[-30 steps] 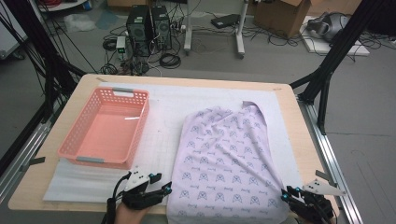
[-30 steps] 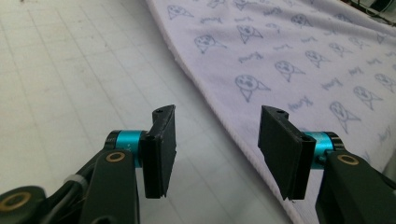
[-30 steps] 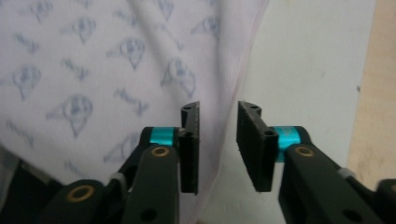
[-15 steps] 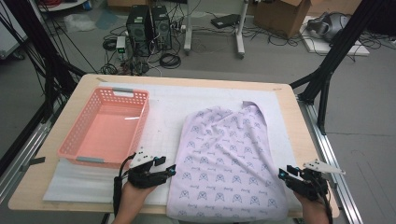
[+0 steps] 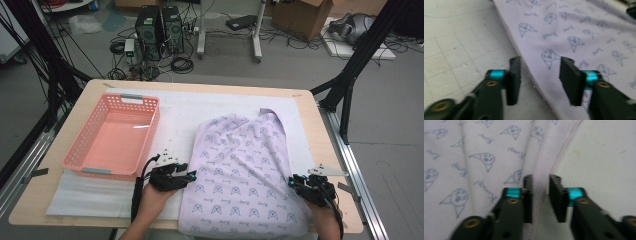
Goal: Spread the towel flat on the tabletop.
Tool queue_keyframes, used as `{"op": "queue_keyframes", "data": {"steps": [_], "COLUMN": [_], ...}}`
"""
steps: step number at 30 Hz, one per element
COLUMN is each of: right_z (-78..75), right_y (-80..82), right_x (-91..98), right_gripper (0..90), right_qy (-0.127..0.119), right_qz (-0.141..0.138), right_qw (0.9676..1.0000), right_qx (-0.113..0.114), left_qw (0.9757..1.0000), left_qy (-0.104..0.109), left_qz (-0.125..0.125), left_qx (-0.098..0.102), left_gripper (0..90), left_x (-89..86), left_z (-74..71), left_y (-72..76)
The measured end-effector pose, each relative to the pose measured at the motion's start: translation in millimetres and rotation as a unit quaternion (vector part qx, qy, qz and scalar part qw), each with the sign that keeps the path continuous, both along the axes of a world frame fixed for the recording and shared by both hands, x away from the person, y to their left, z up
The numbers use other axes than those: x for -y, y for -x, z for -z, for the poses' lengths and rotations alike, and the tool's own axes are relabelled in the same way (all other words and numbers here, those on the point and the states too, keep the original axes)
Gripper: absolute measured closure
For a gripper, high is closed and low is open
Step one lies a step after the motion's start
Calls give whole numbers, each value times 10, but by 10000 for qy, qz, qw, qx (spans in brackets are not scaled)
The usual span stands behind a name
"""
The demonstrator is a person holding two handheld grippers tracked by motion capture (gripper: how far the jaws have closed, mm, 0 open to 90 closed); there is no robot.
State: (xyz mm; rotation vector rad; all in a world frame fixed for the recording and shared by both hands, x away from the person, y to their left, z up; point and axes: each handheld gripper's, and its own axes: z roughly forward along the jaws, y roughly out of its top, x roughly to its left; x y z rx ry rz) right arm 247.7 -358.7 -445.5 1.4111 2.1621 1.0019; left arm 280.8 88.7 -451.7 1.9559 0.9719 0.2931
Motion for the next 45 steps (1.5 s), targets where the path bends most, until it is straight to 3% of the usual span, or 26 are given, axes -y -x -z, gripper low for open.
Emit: {"op": "queue_keyframes", "data": {"steps": [3,8,12,17,20,23,26,34,38,40,43,45], "right_z": [-11,-21,-27,-50,-70,-112,-131,-79,-22,7,13,6], "right_y": [20,116,257,407,470,451,387,82,-72,-133,-177,-178], "right_x": [9,105,203,266,242,205,171,71,54,47,39,55], "right_gripper": [863,864,864,863,812,682,627,582,544,541,627,823], "right_qy": [3,-65,-155,-190,-190,-216,-257,-101,69,150,92,-37], "right_qz": [-44,-75,-72,-183,-245,-150,-68,2,80,106,58,-99], "right_qw": [10000,9999,9997,9990,9989,9994,9996,9999,9999,9998,9999,9999], "right_qx": [-46,-106,-183,-355,-358,-205,-38,110,124,86,93,38], "left_qw": [9991,9998,9998,9991,9987,9991,9989,9985,9990,9987,9992,9994], "left_qy": [-404,-211,-10,70,106,280,424,549,429,468,329,292], "left_qz": [25,13,76,321,464,311,219,-7,-125,-185,-194,-187], "left_qx": [155,-16,-199,-279,-202,-119,-38,15,-29,34,-78,-48], "left_gripper": [863,875,876,874,820,589,490,473,457,460,460,462], "left_x": [75,-18,-165,-255,-231,-198,-169,-84,-9,37,135,206], "left_z": [-4,-2,12,10,-3,-12,-27,-30,-25,-20,-14,-9], "left_y": [33,101,277,529,572,494,388,-16,-197,-259,-366,-422]}}
